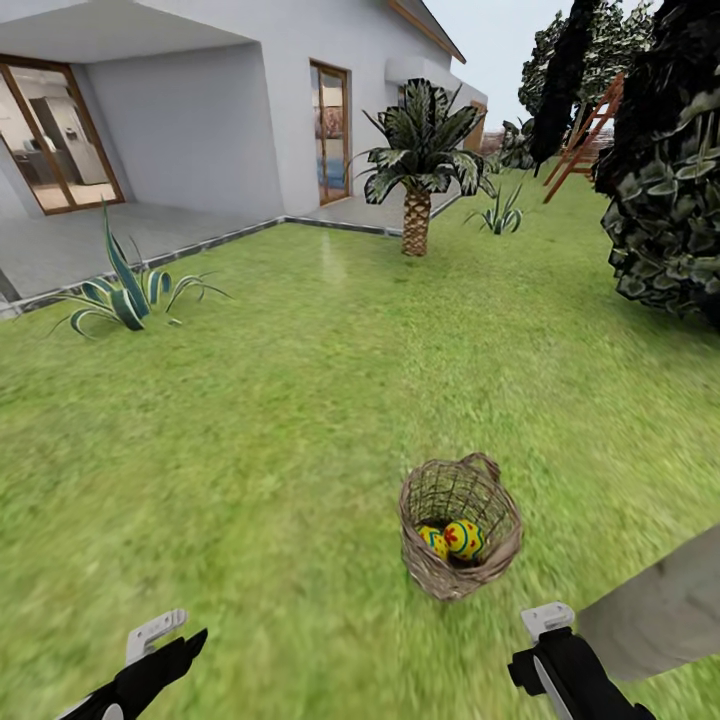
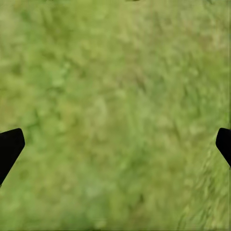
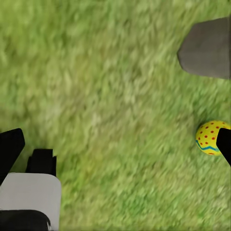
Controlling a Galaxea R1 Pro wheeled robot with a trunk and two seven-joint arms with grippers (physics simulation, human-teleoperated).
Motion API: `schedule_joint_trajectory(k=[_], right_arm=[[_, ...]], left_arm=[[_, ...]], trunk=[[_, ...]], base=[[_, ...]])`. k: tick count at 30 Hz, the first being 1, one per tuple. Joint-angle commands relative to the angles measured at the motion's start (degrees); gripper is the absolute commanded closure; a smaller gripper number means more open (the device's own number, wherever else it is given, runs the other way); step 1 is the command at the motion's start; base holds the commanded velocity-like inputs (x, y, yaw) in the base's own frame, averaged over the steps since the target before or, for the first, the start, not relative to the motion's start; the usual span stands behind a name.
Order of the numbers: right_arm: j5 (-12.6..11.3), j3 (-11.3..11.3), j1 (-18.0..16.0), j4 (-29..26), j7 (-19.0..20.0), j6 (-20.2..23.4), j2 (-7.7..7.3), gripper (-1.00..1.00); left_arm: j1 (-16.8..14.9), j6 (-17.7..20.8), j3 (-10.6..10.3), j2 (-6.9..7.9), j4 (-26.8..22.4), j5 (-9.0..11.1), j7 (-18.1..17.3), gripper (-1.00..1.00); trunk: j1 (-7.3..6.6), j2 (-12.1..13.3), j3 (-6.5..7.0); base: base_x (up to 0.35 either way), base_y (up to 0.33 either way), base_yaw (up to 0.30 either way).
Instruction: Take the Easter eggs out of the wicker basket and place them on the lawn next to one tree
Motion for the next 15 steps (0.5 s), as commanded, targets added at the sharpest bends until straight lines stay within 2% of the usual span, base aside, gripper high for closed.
schedule_joint_trajectory(k=[1,11,15], right_arm=[[0.13,0.19,-0.03,-0.05,-0.14,0.30,-0.04,-1.00],[0.13,0.19,-0.03,-0.05,-0.14,0.30,-0.01,-1.00],[0.13,0.19,-0.03,-0.05,-0.14,0.30,-0.05,-1.00]], left_arm=[[-0.01,0.38,0.13,0.00,-0.06,0.32,-0.21,-1.00],[-0.04,0.38,0.13,0.03,-0.04,0.35,-0.22,-1.00],[-0.03,0.37,0.07,-0.06,0.09,0.33,-0.22,-1.00]], trunk=[[-0.21,0.39,0.14],[-2.41,4.40,1.93],[-2.63,4.80,2.11]], base=[[0.189,0.050,0.000],[0.218,0.102,0.000],[0.230,0.093,0.000]])
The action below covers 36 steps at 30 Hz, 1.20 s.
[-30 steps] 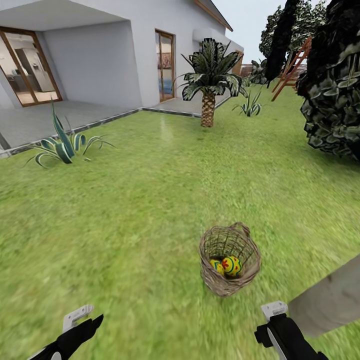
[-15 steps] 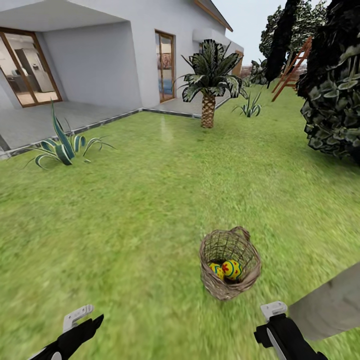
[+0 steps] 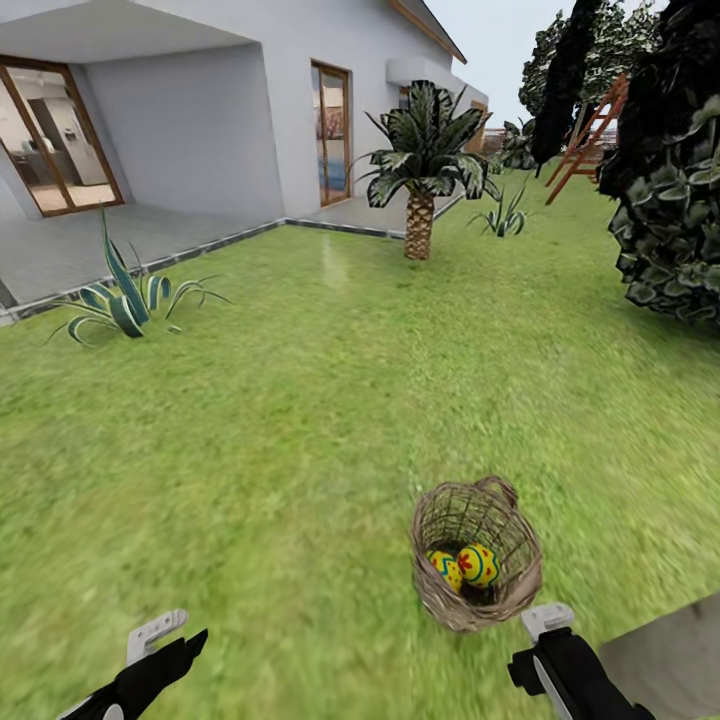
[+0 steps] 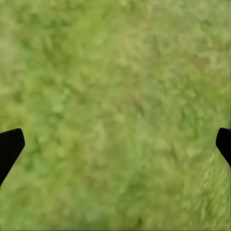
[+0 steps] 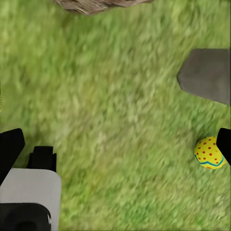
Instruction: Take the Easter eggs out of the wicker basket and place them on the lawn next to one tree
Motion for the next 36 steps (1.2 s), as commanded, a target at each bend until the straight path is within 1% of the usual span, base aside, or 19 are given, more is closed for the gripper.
schedule_joint_trajectory(k=[1,33,36], right_arm=[[0.13,0.18,-0.03,-0.05,-0.14,0.31,-0.07,-1.00],[0.08,0.19,-0.03,-0.05,-0.14,0.57,-0.10,-1.00],[0.11,0.19,-0.02,-0.05,-0.14,0.57,-0.10,-1.00]], left_arm=[[-0.03,0.38,0.12,-0.02,-0.04,0.32,-0.20,-1.00],[-0.04,0.38,0.10,-0.03,-0.11,0.39,-0.11,-1.00],[-0.03,0.27,0.02,-0.08,-0.17,0.41,-0.18,-1.00]], trunk=[[-0.21,0.39,0.14],[-7.24,13.23,5.88],[-7.90,14.43,6.42]], base=[[0.091,0.034,0.000],[0.005,0.002,0.000],[0.130,0.000,0.000]])
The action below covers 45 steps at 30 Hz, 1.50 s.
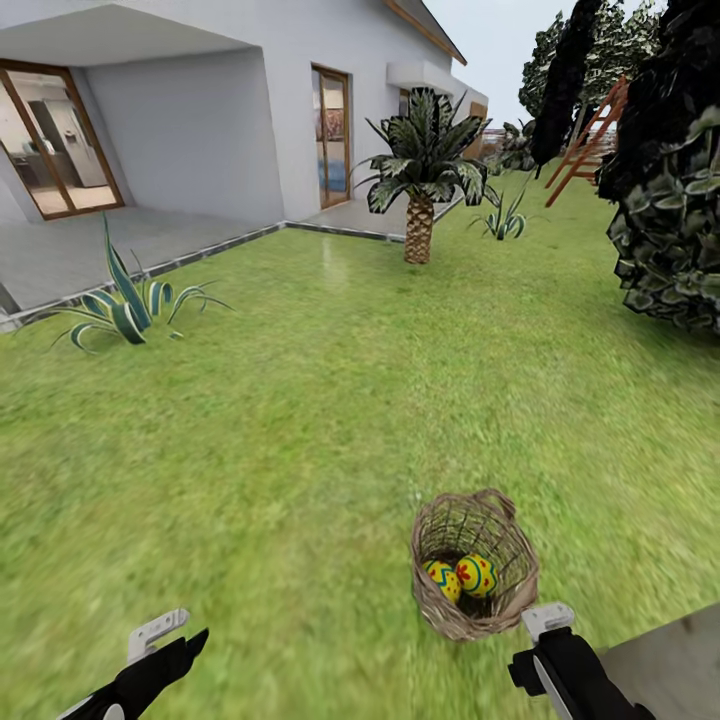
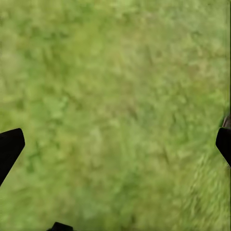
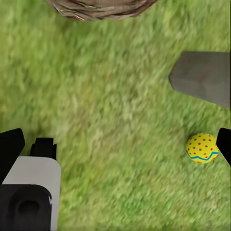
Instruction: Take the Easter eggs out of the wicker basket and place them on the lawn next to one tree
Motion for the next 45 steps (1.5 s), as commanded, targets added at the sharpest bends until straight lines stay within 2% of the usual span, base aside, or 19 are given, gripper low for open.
schedule_joint_trajectory(k=[1,11,15,21,32,40,45], right_arm=[[0.12,0.19,-0.04,-0.05,-0.14,0.30,-0.06,-1.00],[0.13,0.18,-0.05,-0.14,-0.14,0.33,-0.12,-1.00],[0.14,0.26,-0.05,-0.14,-0.14,0.37,-0.10,-1.00],[0.12,0.34,-0.04,-0.14,-0.14,0.39,-0.06,-1.00],[0.13,0.36,-0.04,-0.14,-0.14,0.39,-0.06,-1.00],[0.14,0.27,-0.05,-0.14,-0.14,0.46,-0.10,-1.00],[0.11,0.16,-0.04,-0.14,-0.12,0.48,-0.40,-1.00]], left_arm=[[-0.02,0.37,0.12,-0.01,-0.07,0.32,-0.21,-1.00],[-0.01,0.33,0.13,-0.05,0.00,0.23,-0.22,-1.00],[0.01,0.39,0.10,-0.14,0.01,0.23,-0.22,-1.00],[-0.02,0.42,0.04,-0.22,0.01,0.23,-0.22,-1.00],[-0.04,0.41,0.01,-0.22,0.01,0.27,-0.26,-1.00],[-0.03,0.45,0.04,-0.20,0.01,0.32,-0.22,-1.00],[-0.02,0.98,0.56,0.64,-0.53,0.19,-0.27,-1.00]], trunk=[[-0.20,0.39,0.13],[-2.40,4.40,1.93],[-2.40,4.40,1.93],[-3.72,6.80,3.01],[-3.72,6.80,3.01],[-3.72,6.80,3.01],[-3.72,6.80,3.01]], base=[[0.254,0.000,0.000],[0.323,0.000,0.000],[0.329,0.000,0.000],[0.080,0.000,0.000],[0.005,0.000,0.000],[0.255,-0.022,0.000],[0.120,-0.001,0.000]])
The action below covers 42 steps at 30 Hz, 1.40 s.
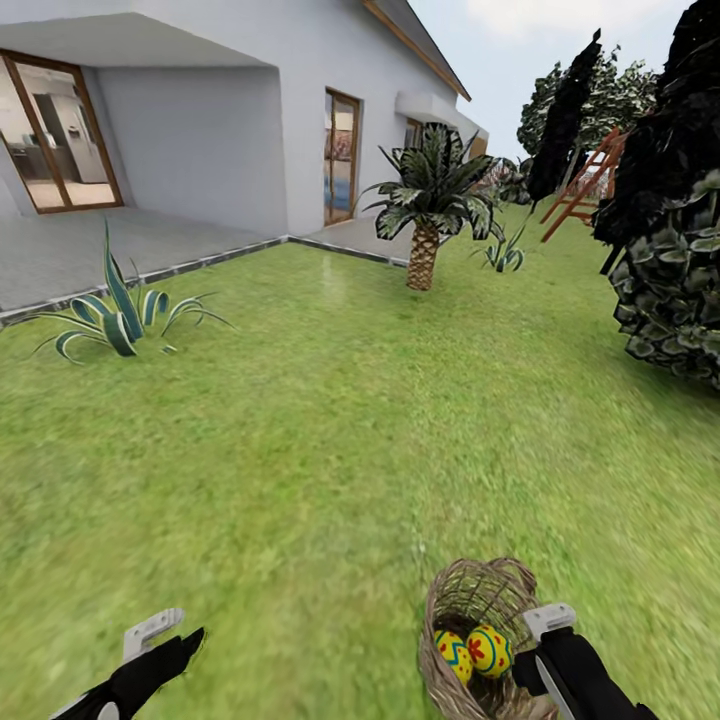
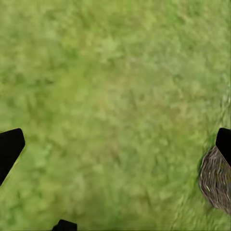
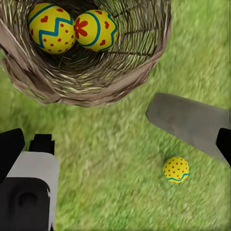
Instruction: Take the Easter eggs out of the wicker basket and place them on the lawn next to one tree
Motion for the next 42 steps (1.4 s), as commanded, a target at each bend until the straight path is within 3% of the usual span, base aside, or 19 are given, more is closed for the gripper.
schedule_joint_trajectory(k=[1,4,8,15,20,26,42], right_arm=[[0.03,-0.85,-0.03,-0.09,-0.10,0.30,-0.53,-1.00],[-0.01,-2.30,-0.04,-0.19,-0.04,0.30,-0.71,-1.00],[0.02,-2.77,-0.03,-0.22,0.01,0.30,-0.73,-1.00],[0.03,-2.86,-0.04,-0.22,0.01,0.30,-0.71,-1.00],[0.05,-2.83,-0.04,-0.22,0.01,0.30,-0.72,-1.00],[0.06,-2.93,-0.04,-0.22,0.01,0.30,-0.80,-1.00],[-0.03,-3.04,-0.03,-0.74,0.24,0.30,-2.21,-1.00]], left_arm=[[-0.03,0.84,0.34,2.30,-1.14,0.44,-0.17,-1.00],[-0.03,2.12,0.34,5.47,-1.76,0.58,-0.15,-1.00],[-0.03,2.73,0.31,6.63,-1.95,0.55,-0.19,-1.00],[-0.05,2.27,0.42,6.90,-1.29,0.55,-0.12,-1.00],[-0.07,2.25,2.46,6.99,-1.08,0.49,-0.10,-1.00],[-0.03,2.21,2.90,6.79,-0.78,0.54,-0.10,-1.00],[-0.04,2.06,2.84,6.46,-0.69,0.35,-0.06,-1.00]], trunk=[[0.01,-0.02,-0.05],[0.01,-0.02,-0.05],[0.01,-0.02,-0.05],[0.01,-0.02,-0.05],[0.01,-0.02,-0.05],[0.01,-0.02,-0.05],[0.01,-0.02,-0.05]], base=[[0.013,0.000,0.000],[0.006,0.000,0.000],[0.001,0.000,0.000],[0.000,0.000,0.000],[-0.037,0.106,0.000],[-0.106,0.256,0.000],[0.299,0.049,0.000]])
